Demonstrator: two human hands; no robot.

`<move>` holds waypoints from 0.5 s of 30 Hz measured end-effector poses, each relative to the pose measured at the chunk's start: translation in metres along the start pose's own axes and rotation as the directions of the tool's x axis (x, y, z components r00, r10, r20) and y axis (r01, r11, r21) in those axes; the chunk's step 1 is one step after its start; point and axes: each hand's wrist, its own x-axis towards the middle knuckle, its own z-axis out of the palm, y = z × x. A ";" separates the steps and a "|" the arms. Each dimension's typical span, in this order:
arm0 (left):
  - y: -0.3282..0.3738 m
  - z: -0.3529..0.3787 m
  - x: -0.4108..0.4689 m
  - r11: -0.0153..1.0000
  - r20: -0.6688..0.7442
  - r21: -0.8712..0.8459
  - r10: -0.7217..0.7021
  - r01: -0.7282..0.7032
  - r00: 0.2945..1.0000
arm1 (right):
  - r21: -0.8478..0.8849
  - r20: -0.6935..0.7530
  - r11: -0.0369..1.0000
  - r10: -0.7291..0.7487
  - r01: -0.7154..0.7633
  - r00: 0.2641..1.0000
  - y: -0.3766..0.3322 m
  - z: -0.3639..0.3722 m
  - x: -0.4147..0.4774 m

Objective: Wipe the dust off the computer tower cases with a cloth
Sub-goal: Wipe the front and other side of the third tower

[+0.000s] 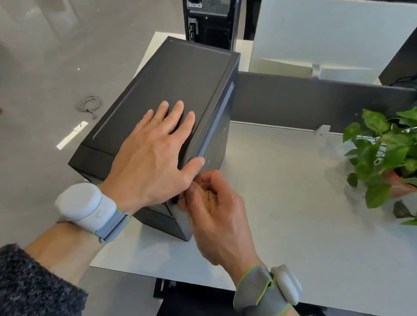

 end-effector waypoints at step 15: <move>-0.049 -0.004 -0.010 0.919 0.003 -0.088 0.386 -0.385 0.922 | -0.062 -0.261 0.998 -0.015 -0.001 0.965 -0.004 0.072 -0.025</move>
